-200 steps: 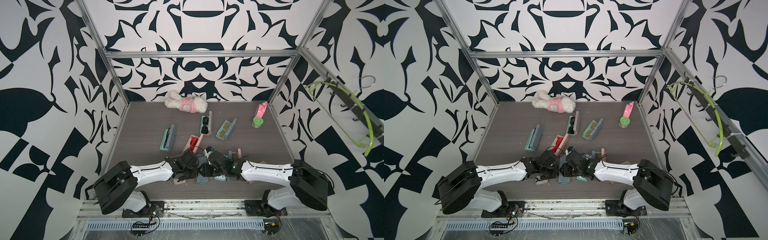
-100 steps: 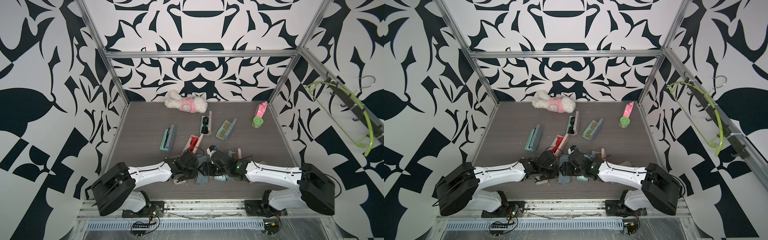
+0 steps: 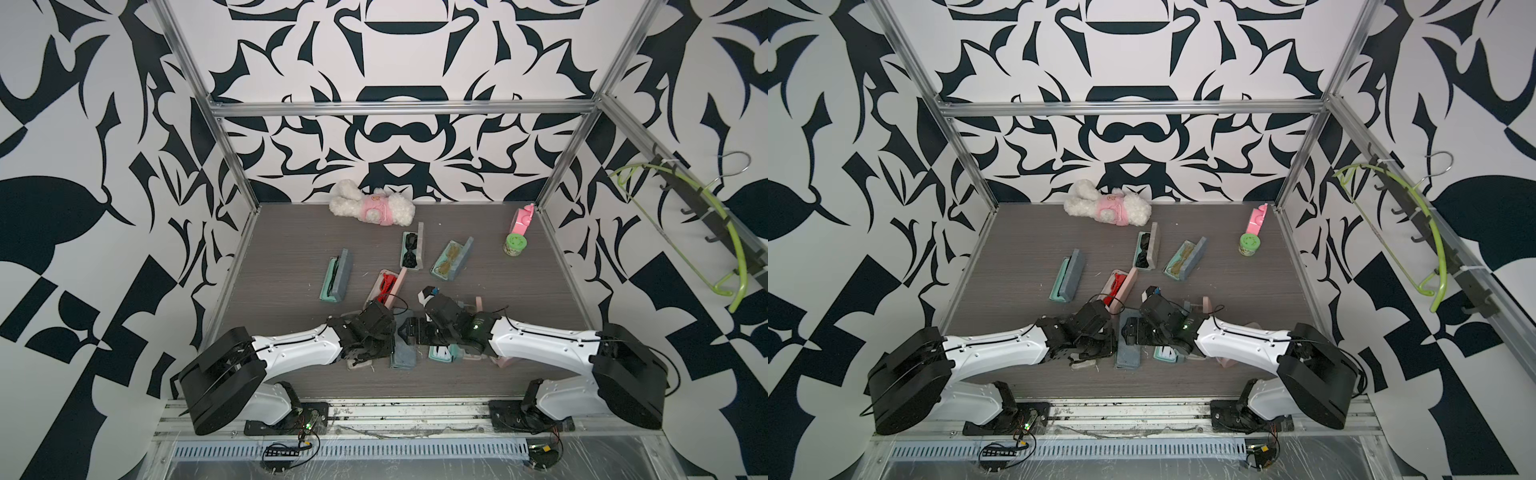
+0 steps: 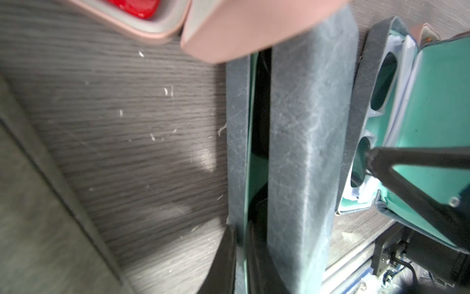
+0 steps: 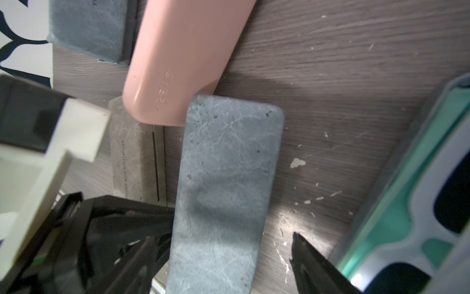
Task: Close the glasses case
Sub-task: Close the glasses case at the center of the board.
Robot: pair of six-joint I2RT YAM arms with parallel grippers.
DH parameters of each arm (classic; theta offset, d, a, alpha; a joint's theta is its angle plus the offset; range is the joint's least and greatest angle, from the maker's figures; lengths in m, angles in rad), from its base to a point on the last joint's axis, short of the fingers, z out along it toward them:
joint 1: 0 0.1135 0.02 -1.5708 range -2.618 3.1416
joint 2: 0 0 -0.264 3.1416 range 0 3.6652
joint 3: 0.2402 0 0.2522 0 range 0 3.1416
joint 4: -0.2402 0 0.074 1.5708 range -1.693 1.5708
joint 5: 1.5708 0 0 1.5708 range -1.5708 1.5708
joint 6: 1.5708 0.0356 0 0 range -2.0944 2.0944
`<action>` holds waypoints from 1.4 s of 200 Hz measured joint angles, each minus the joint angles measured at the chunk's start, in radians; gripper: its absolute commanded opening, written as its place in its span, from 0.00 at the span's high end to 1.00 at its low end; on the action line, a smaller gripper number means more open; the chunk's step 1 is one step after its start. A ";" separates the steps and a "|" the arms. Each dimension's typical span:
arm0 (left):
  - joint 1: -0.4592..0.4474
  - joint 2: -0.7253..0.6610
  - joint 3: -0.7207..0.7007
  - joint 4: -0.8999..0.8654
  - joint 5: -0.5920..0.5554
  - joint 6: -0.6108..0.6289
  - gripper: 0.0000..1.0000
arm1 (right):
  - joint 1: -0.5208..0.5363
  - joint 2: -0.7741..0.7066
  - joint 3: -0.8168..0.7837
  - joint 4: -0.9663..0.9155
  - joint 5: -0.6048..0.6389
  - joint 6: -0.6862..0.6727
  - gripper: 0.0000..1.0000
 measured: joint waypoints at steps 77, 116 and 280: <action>-0.002 -0.024 -0.016 0.007 -0.014 -0.001 0.86 | -0.020 0.146 0.109 0.003 -0.051 -0.026 0.15; -0.002 -0.031 -0.021 0.007 -0.019 -0.001 0.86 | -0.020 0.187 0.133 -0.001 -0.052 -0.032 0.15; -0.002 -0.099 -0.053 0.019 -0.029 -0.003 0.85 | -0.022 0.315 0.221 -0.028 -0.059 -0.051 0.18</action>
